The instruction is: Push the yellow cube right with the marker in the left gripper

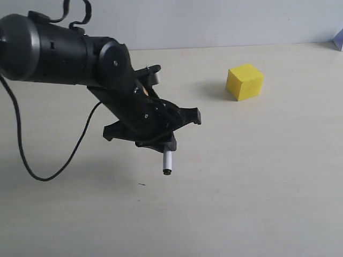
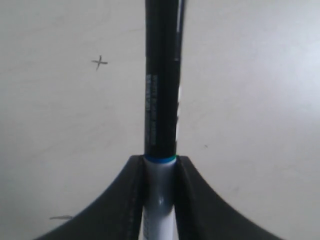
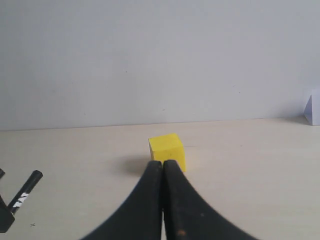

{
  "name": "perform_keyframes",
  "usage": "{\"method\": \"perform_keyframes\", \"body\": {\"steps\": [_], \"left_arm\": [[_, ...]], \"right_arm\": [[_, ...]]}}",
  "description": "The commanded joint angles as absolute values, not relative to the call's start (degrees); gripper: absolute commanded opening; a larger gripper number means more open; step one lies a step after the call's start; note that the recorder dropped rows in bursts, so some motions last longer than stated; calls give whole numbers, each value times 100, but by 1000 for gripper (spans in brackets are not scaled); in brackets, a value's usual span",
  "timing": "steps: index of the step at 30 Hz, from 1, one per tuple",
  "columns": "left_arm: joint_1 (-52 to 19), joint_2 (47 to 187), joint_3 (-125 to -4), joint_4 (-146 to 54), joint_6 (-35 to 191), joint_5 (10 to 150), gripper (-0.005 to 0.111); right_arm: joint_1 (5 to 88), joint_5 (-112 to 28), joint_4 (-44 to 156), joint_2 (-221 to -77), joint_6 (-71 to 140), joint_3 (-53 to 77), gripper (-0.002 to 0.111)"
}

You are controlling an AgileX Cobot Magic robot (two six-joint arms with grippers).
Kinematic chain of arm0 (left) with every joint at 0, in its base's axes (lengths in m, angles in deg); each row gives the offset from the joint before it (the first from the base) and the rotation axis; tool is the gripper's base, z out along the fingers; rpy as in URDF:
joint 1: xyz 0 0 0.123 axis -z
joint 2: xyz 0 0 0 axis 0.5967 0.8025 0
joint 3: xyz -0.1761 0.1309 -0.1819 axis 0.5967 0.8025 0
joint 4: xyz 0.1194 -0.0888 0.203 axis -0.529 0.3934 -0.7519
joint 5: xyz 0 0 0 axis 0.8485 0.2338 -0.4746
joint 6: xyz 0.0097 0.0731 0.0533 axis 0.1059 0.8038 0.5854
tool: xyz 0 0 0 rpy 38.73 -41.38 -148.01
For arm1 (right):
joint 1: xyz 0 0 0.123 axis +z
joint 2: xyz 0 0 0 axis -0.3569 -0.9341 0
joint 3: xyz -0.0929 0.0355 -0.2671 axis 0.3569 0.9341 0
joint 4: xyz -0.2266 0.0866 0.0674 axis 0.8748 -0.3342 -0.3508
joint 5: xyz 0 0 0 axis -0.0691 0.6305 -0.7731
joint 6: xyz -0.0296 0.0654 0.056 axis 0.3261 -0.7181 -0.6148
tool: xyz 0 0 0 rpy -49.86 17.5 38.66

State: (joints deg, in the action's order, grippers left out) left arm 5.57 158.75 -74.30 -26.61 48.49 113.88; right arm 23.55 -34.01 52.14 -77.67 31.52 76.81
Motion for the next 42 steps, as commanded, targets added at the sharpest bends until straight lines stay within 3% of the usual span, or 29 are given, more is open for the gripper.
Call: {"method": "perform_keyframes", "body": {"steps": [1, 42], "left_arm": [[511, 16307, -7830, -2792, 4663, 11674, 0], [389, 16616, -7846, -3502, 4102, 11318, 0]], "right_arm": [[2360, -3449, 5215, -7737, 3161, 7710, 0], [2360, -3449, 5215, -7737, 3161, 7710, 0]]}}
